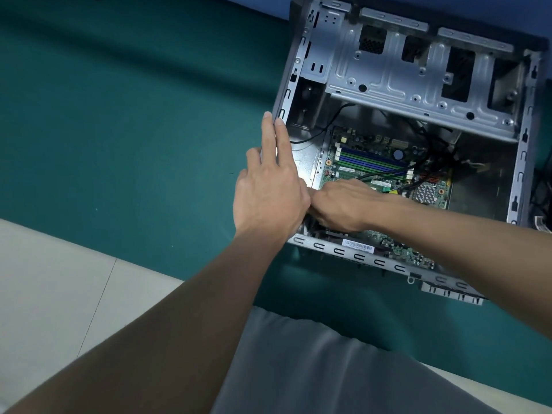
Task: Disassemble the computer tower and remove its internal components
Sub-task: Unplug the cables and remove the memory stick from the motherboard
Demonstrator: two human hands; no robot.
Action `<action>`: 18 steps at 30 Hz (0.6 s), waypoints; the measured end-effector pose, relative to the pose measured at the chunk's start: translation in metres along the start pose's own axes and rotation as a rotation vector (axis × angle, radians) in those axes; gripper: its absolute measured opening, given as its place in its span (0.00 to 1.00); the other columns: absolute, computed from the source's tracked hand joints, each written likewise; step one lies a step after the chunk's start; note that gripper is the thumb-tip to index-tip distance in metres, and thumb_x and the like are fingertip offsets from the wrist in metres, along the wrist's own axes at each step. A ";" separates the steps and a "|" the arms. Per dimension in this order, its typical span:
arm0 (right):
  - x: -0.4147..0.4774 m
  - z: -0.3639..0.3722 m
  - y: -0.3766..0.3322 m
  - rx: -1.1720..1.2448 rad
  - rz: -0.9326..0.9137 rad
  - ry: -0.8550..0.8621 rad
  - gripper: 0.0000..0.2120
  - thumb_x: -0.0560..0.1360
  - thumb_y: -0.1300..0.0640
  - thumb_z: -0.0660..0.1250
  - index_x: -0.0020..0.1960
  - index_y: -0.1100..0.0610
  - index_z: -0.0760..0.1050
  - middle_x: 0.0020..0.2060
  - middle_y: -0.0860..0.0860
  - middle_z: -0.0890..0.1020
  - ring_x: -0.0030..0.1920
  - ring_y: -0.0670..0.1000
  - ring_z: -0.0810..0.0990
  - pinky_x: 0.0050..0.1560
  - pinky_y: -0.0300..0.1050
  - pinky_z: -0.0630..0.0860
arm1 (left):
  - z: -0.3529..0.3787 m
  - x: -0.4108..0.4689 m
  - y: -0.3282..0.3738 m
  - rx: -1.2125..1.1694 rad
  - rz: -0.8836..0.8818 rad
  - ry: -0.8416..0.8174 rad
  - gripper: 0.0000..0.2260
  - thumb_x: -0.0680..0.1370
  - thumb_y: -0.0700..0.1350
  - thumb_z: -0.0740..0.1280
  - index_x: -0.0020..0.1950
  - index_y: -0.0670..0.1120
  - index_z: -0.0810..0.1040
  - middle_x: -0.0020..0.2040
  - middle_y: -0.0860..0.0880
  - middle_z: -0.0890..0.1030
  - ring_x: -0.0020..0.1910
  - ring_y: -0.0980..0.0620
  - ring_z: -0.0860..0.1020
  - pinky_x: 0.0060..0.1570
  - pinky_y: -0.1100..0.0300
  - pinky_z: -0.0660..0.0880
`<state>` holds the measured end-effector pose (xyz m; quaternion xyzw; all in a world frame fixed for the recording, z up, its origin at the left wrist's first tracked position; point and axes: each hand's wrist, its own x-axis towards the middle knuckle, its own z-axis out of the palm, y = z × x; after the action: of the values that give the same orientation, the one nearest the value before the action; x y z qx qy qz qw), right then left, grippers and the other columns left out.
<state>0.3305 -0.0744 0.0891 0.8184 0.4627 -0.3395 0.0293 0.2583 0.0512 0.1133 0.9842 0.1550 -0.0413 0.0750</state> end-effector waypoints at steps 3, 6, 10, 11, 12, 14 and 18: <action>0.000 -0.002 0.002 0.065 -0.001 0.004 0.07 0.78 0.54 0.55 0.43 0.54 0.62 0.30 0.51 0.70 0.29 0.50 0.67 0.30 0.45 0.65 | -0.001 0.000 0.000 -0.006 0.004 -0.005 0.35 0.76 0.47 0.60 0.78 0.39 0.47 0.79 0.43 0.46 0.55 0.44 0.70 0.39 0.56 0.67; -0.001 -0.002 0.004 0.094 -0.002 -0.028 0.08 0.77 0.52 0.59 0.53 0.55 0.66 0.34 0.50 0.71 0.36 0.52 0.72 0.40 0.52 0.75 | -0.001 0.000 0.001 -0.008 0.002 -0.005 0.35 0.76 0.47 0.59 0.78 0.40 0.47 0.79 0.44 0.46 0.55 0.44 0.70 0.38 0.56 0.69; -0.004 0.009 0.003 -0.020 0.027 0.065 0.17 0.81 0.43 0.48 0.48 0.55 0.64 0.30 0.51 0.72 0.30 0.51 0.71 0.35 0.48 0.71 | -0.001 0.000 0.001 0.001 0.001 -0.006 0.35 0.76 0.47 0.59 0.78 0.39 0.47 0.79 0.44 0.46 0.55 0.44 0.70 0.39 0.55 0.69; -0.004 0.010 0.004 -0.017 0.033 0.086 0.17 0.82 0.43 0.47 0.47 0.56 0.64 0.30 0.52 0.72 0.29 0.51 0.69 0.34 0.48 0.70 | -0.001 0.000 0.001 0.003 0.002 -0.007 0.35 0.76 0.47 0.59 0.78 0.39 0.47 0.79 0.44 0.46 0.55 0.44 0.70 0.39 0.55 0.69; -0.004 0.011 0.004 0.006 0.028 0.093 0.15 0.82 0.46 0.48 0.48 0.56 0.64 0.30 0.52 0.72 0.28 0.51 0.69 0.33 0.50 0.72 | -0.001 0.000 0.001 0.002 0.000 -0.008 0.35 0.76 0.47 0.59 0.78 0.40 0.47 0.79 0.44 0.46 0.55 0.44 0.70 0.39 0.55 0.69; -0.004 0.010 0.005 0.063 0.005 0.075 0.09 0.80 0.51 0.53 0.52 0.56 0.65 0.31 0.53 0.74 0.30 0.52 0.70 0.35 0.52 0.75 | -0.001 0.000 0.000 -0.008 -0.002 -0.007 0.35 0.76 0.47 0.59 0.78 0.40 0.47 0.79 0.44 0.46 0.55 0.44 0.70 0.39 0.55 0.69; -0.002 0.006 0.008 0.092 0.002 0.018 0.08 0.77 0.51 0.58 0.53 0.54 0.67 0.36 0.50 0.74 0.38 0.52 0.75 0.38 0.51 0.75 | -0.002 0.000 0.000 -0.012 -0.003 -0.001 0.35 0.76 0.46 0.59 0.78 0.40 0.47 0.79 0.44 0.46 0.55 0.44 0.70 0.39 0.55 0.69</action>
<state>0.3332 -0.0824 0.0832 0.8225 0.4459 -0.3530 -0.0125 0.2585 0.0517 0.1147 0.9835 0.1566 -0.0412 0.0811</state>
